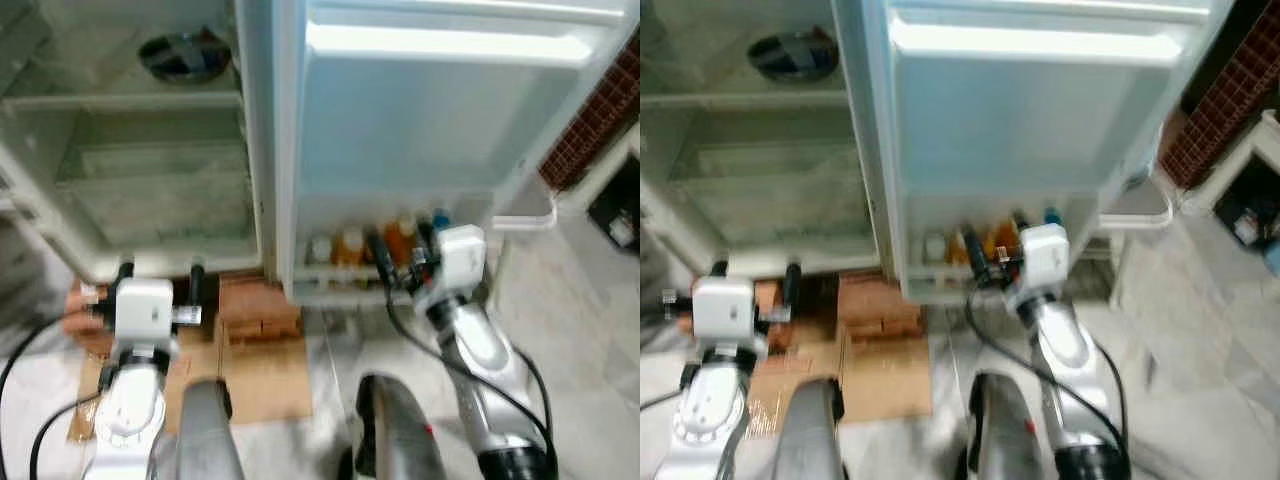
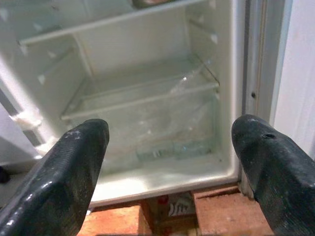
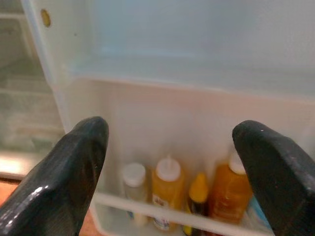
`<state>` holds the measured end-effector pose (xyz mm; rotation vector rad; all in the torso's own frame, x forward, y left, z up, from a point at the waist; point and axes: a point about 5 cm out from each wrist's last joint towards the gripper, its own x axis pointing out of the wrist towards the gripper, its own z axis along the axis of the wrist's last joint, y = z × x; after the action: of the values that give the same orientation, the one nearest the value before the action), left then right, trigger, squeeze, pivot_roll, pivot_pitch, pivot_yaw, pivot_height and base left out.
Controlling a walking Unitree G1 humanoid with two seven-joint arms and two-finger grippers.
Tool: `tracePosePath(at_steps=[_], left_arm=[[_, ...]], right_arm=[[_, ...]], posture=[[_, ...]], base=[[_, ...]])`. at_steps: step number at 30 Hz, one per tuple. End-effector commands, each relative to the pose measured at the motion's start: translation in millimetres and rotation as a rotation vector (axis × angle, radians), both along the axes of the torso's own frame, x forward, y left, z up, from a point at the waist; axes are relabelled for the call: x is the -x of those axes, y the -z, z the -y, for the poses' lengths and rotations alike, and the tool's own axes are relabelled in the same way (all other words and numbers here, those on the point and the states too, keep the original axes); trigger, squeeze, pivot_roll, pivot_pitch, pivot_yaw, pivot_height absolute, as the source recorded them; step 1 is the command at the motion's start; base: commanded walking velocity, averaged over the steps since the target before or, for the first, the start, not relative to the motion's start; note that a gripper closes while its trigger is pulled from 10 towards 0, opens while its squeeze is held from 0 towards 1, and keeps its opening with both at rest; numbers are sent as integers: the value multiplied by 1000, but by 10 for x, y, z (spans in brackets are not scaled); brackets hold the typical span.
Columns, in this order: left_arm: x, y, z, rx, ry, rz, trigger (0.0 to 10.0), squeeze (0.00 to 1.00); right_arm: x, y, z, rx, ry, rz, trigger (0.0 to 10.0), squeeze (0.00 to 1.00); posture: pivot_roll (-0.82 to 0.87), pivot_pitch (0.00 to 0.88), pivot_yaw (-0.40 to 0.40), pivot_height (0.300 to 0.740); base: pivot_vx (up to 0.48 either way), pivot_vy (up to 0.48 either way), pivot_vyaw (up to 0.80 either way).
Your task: Restocking fridge
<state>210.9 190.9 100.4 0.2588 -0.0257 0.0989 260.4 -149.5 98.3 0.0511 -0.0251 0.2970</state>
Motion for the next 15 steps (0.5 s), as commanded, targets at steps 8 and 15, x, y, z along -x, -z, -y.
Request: tracePosePath(at_steps=[8,15], left_arm=[[-77,-37,44,-17,54,13,10000,0],[-123,-34,83,-18,89,13,10000,0]], right_arm=[[137,11,19,20,6,-34,10000,0],[128,-20,47,13,25,-35,10000,0]], posture=[[65,0,-67,694],[54,0,-62,732]], base=[[0,0,0],[0,0,0]])
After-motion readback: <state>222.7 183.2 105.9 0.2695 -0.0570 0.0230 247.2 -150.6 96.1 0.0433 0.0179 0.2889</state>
